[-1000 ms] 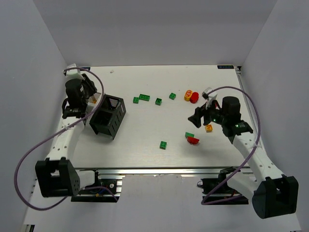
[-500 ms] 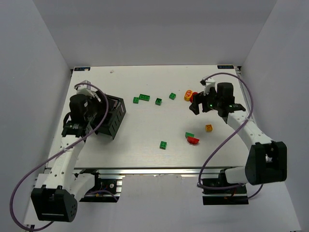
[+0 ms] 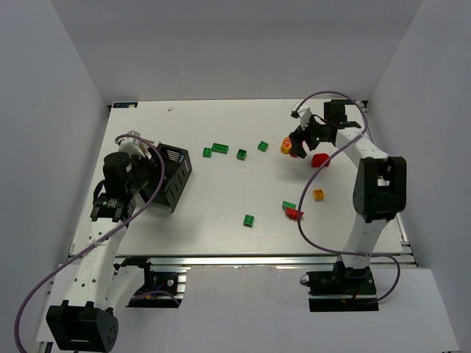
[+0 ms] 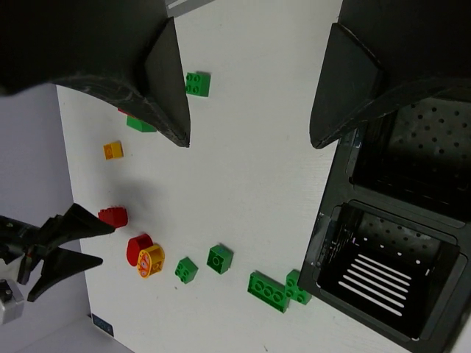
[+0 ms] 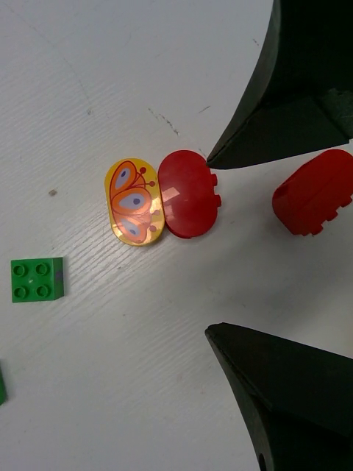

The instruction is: Sort the legos into containers by color

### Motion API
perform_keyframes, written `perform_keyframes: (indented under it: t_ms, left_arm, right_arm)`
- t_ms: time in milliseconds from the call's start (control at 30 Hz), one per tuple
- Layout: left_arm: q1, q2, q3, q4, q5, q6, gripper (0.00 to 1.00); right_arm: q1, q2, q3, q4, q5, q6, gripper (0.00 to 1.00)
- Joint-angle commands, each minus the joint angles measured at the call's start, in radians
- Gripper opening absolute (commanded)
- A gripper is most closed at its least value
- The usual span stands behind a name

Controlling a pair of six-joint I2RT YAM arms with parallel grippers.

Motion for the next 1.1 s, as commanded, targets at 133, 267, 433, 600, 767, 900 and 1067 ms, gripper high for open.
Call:
perform_keyframes:
  t_ms: [133,267,433,600,767,900,1067]
  left_arm:
    - [0.001,-0.013,0.03,-0.035,0.029,-0.015,0.76]
    - [0.001,-0.006,0.028,-0.034,0.031,-0.03,0.77]
    - [0.001,0.015,0.042,-0.034,0.041,-0.029,0.77]
    - [0.002,0.04,0.056,-0.028,0.049,-0.027,0.78]
    - [0.001,0.049,0.048,0.004,0.07,-0.046,0.78]
    - [0.001,0.067,0.05,0.024,0.092,-0.055,0.78]
    - [-0.001,0.093,0.036,0.083,0.141,-0.082,0.81]
  right_arm:
    - [-0.005,0.105,0.1,-0.045,-0.02,-0.091,0.89]
    - [-0.01,0.146,0.108,-0.009,-0.003,-0.074,0.9]
    - [-0.008,0.197,0.146,0.034,0.022,-0.045,0.89]
    - [-0.01,0.229,0.162,0.053,0.054,-0.053,0.9]
    - [-0.01,0.254,0.168,0.065,0.074,-0.063,0.89]
    - [-0.008,0.274,0.172,0.073,0.089,-0.065,0.89]
    - [-0.01,0.291,0.163,0.074,0.094,-0.077,0.89]
